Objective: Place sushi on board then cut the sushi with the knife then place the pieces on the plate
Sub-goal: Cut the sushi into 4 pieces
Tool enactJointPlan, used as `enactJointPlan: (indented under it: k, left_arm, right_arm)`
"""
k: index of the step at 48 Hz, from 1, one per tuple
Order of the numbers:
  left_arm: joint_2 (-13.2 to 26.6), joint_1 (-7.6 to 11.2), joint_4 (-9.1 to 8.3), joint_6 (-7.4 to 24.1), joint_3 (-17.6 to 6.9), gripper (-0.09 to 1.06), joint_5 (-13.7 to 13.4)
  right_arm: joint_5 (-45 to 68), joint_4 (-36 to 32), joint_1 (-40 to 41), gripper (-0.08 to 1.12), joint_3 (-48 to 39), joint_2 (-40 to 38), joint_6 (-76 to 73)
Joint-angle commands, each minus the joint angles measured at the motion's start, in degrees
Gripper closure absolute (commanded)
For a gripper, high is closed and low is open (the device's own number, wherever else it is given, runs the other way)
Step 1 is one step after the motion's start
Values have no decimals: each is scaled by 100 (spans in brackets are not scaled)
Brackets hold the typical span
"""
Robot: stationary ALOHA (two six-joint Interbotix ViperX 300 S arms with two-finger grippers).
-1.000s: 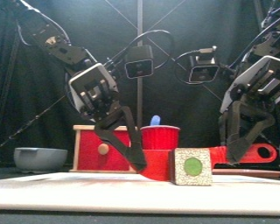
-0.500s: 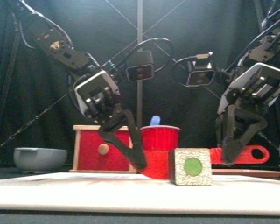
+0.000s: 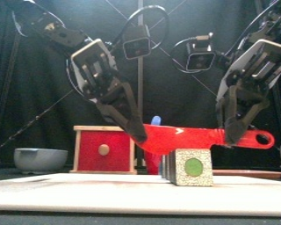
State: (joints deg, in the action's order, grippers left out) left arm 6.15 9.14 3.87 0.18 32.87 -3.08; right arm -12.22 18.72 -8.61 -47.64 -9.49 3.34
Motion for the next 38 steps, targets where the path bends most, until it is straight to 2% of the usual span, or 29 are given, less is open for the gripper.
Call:
enactJointPlan:
  k: [1,6,38]
  left_arm:
    - [-158,105,-18,0,-114,59,44]
    - [-123,185,-9,-9,-114,59,53]
    - [158,114,-18,18,-88,59,70]
  right_arm:
    - [35,97,-141,76,220,-255,18]
    - [44,202,-211,76,246,-220,18]
    - [62,255,-202,76,185,-114,18]
